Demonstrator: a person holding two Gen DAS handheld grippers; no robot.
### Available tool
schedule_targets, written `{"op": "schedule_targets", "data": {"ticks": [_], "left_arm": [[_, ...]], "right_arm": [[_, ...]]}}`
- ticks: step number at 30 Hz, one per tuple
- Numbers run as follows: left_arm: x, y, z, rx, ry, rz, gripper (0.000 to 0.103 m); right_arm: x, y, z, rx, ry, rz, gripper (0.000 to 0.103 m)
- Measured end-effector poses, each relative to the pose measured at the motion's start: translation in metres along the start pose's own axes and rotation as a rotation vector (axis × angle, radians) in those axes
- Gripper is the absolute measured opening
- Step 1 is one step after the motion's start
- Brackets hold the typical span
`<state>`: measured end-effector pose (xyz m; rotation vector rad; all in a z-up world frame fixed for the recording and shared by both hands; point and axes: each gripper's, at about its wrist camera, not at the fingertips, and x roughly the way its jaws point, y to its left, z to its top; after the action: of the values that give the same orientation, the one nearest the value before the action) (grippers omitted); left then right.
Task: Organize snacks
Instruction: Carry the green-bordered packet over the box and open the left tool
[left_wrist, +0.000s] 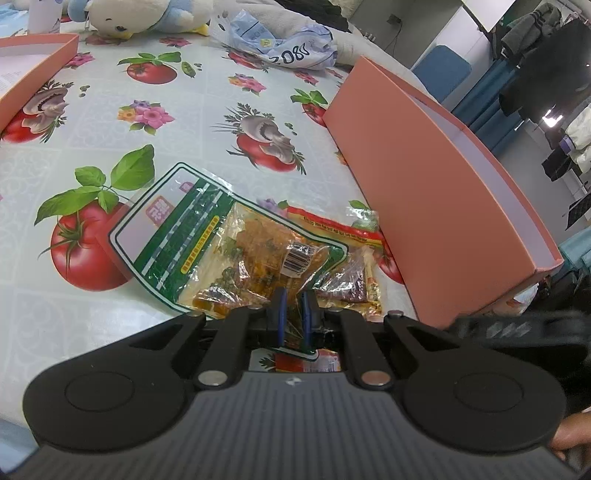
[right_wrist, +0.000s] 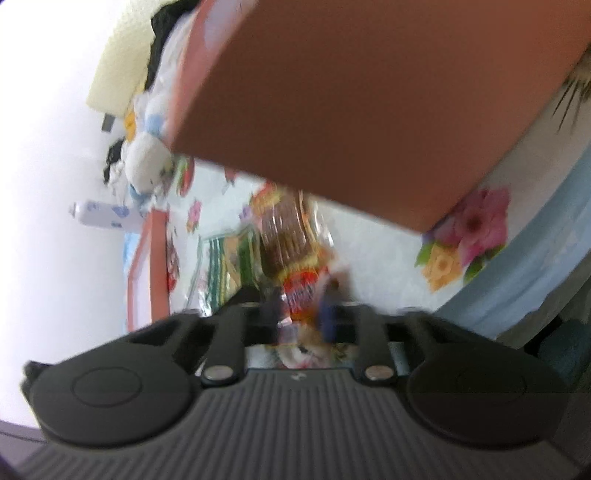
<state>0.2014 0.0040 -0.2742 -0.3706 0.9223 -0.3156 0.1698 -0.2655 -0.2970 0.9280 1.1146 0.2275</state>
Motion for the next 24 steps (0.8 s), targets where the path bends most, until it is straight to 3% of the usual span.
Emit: {"op": "schedule_targets", "data": {"ticks": [2, 10, 17, 24], "left_arm": [[0.0, 0.0, 0.0, 0.0, -0.001, 0.001, 0.011], [-0.015, -0.006, 0.012, -0.023, -0.024, 0.024, 0.01], [-0.052, -0.019, 0.044, -0.034, -0.09, 0.041, 0.008], [-0.08, -0.04, 0.082, -0.022, -0.151, 0.037, 0.005]], "right_arm": [[0.002, 0.002, -0.002, -0.012, -0.008, 0.001, 0.0], [-0.018, 0.051, -0.003, -0.278, -0.052, -0.046, 0.003], [-0.047, 0.095, 0.013, -0.455, -0.085, -0.034, 0.003], [-0.076, 0.131, 0.033, -0.533, -0.116, 0.019, 0.003]]}}
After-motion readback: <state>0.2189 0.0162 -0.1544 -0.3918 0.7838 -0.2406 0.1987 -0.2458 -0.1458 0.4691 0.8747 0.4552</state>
